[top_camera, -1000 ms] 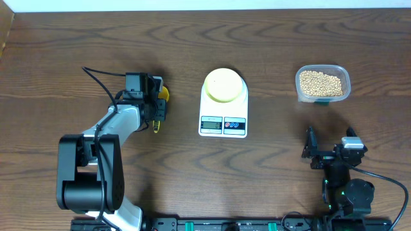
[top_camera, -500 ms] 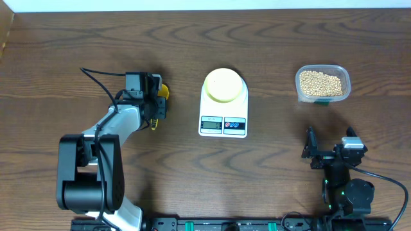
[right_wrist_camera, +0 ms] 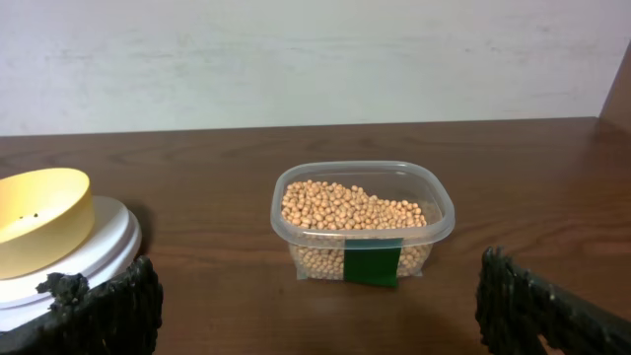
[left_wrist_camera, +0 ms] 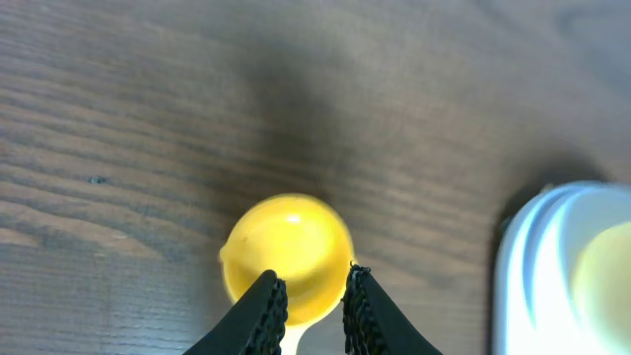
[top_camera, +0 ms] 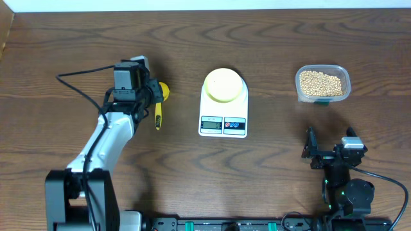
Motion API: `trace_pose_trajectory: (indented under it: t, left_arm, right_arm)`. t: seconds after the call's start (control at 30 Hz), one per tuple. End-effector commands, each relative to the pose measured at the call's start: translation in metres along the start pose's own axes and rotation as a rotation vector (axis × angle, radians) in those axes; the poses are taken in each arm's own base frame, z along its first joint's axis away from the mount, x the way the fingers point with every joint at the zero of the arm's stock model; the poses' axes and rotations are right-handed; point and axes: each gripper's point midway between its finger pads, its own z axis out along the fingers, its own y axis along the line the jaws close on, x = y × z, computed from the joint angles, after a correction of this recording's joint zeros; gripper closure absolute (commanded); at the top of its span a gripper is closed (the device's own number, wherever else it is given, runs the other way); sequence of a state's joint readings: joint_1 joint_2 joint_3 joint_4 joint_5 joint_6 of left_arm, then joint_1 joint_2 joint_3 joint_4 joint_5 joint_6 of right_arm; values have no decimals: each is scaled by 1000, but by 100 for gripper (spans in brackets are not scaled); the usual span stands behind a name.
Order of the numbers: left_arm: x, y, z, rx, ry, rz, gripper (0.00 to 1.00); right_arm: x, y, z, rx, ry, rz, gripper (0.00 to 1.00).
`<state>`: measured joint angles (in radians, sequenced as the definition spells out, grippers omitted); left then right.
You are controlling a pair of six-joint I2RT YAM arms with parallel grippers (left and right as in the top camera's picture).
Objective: Scoop item into bowl and weigh 50g on scale
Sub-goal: 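Close the left gripper on the yellow scoop handle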
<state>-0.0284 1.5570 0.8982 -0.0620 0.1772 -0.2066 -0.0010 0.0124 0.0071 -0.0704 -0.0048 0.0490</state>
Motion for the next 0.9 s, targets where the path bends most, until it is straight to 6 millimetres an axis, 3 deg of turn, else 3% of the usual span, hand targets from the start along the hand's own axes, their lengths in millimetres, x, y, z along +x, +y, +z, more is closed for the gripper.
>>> trace_pose_trajectory:
  t: [0.0,0.13,0.2,0.37,0.47,0.67,0.87]
  left_arm:
    - [-16,-5,-16,14,-59,-123,76]
    - [-17,-4,-19,7,-63,-112,75]
    - [-10,-3,-15,-2,-36,-85,65]
    - [27,8,-2,-39,108,36,44]
    - [45,11,2,-39,180,105,38]
    - [69,6,14,-29,263,216,36]
    - [92,19,31,-71,340,216,36]
  right_arm:
    - [1,0,0,1,5,14,1]
    - [1,0,0,1,5,14,1]
    - [1,0,0,1,5,14,1]
    - [1,0,0,1,5,14,1]
    - [1,0,0,1,5,14,1]
    - [1,0,0,1,5,14,1]
    - [1,0,0,1,5,14,1]
